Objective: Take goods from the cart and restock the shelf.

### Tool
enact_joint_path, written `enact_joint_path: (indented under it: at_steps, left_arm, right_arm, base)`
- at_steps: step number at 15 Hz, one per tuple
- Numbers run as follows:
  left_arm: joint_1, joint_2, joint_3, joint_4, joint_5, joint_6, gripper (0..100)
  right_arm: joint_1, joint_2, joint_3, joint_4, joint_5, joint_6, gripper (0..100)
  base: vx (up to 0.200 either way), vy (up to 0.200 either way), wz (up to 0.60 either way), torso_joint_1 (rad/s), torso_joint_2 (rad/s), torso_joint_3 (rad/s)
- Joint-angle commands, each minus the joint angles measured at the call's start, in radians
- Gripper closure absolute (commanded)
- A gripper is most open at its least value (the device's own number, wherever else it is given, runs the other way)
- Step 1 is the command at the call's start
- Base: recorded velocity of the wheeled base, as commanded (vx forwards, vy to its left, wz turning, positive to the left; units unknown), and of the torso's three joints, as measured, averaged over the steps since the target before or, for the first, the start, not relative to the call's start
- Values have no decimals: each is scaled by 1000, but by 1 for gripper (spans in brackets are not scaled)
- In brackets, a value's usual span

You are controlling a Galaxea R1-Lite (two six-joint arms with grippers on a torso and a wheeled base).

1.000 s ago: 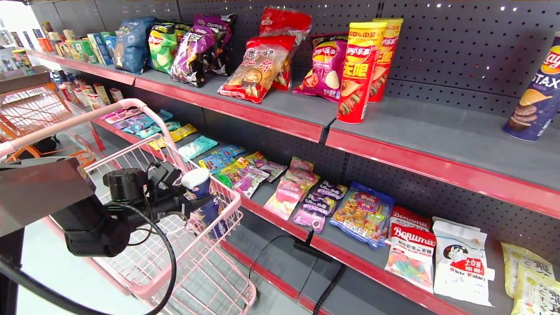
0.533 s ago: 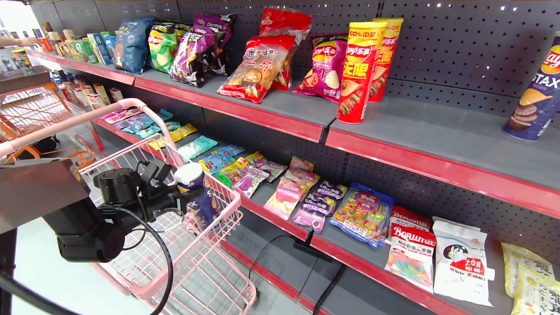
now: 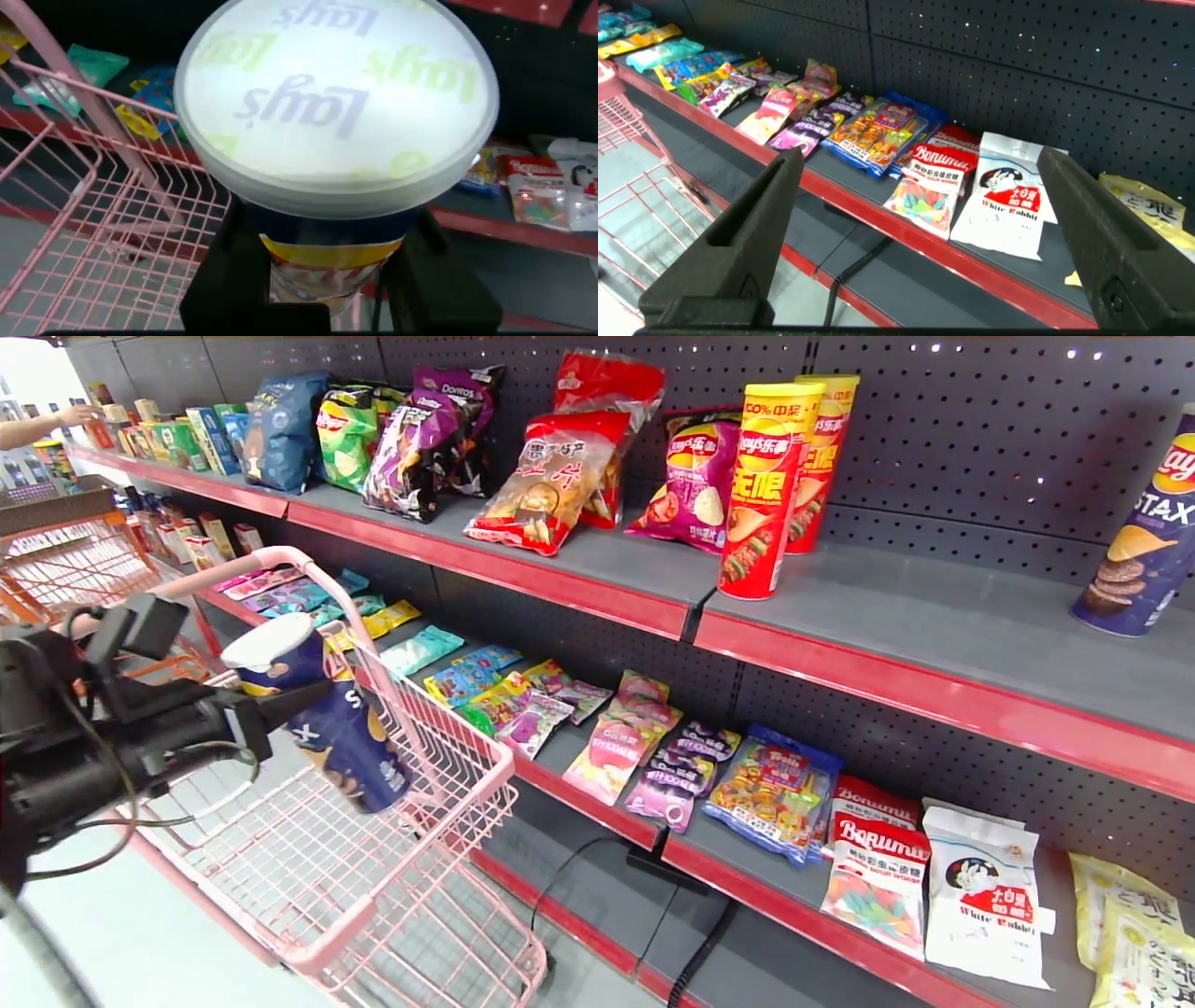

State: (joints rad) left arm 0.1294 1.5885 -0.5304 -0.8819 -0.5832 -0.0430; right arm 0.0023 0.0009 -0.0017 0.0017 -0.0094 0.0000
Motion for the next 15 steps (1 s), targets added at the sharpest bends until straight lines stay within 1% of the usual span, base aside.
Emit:
enact_joint_path:
  at_steps: [1,2,3,4,5,6,7,8,10,12,14,15]
  left_arm:
    - [30,-591,9,454,-3,-57,100]
    - [30,-717,-2,571,3,-55,100]
    - [36,-760,-3,600,14,-55,100]
    - [41,-806,1,617,49,-54,100]
    - [44,-852,0,646,106,-54,100]
    - [49,-880,-8,672,128,-54,100]
    - [59,-894,-16,692,129,-52,100]
    - [92,-909,-25,727,129,-44,100]
    - [115,-927,-25,744,129,-29,100]
    - [116,-952,-19,748,144,-23,100]
    - [116,-972,-16,748,151,-23,100]
    - [115,-981,-17,748,154,-29,100]
  right_arm:
    - [-1,1,0,0,0,0,0]
    - [-1,1,0,0,0,0,0]
    - [-1,1,0,0,0,0,0]
    - [-1,1,0,0,0,0,0]
    - [1,1,0,0,0,2,0]
    - [1,1,0,0,0,2,0]
    - [-1,1,0,0,0,2,0]
    - [-1,1,0,0,0,2,0]
    - [-1,1,0,0,0,2,0]
    - [-1,1,0,0,0,2,0]
    - [-1,1,0,0,0,2,0]
    - [-1,1,0,0,0,2,0]
  base:
    - [0,0,0,0,0,0]
    - [0,0,0,0,0,0]
    - [0,0,0,0,0,0]
    - [0,0,0,0,0,0]
    - [0,0,0,41,-95,-76]
    - [0,0,0,110,-295,-178]
    - [0,0,0,149,-403,-256]
    - [0,0,0,163,-471,-300]
    - [0,0,0,195,-513,-332]
    - [0,0,0,219,-569,-359]
    - [0,0,0,242,-600,-368]
    - [0,0,0,256,-618,-378]
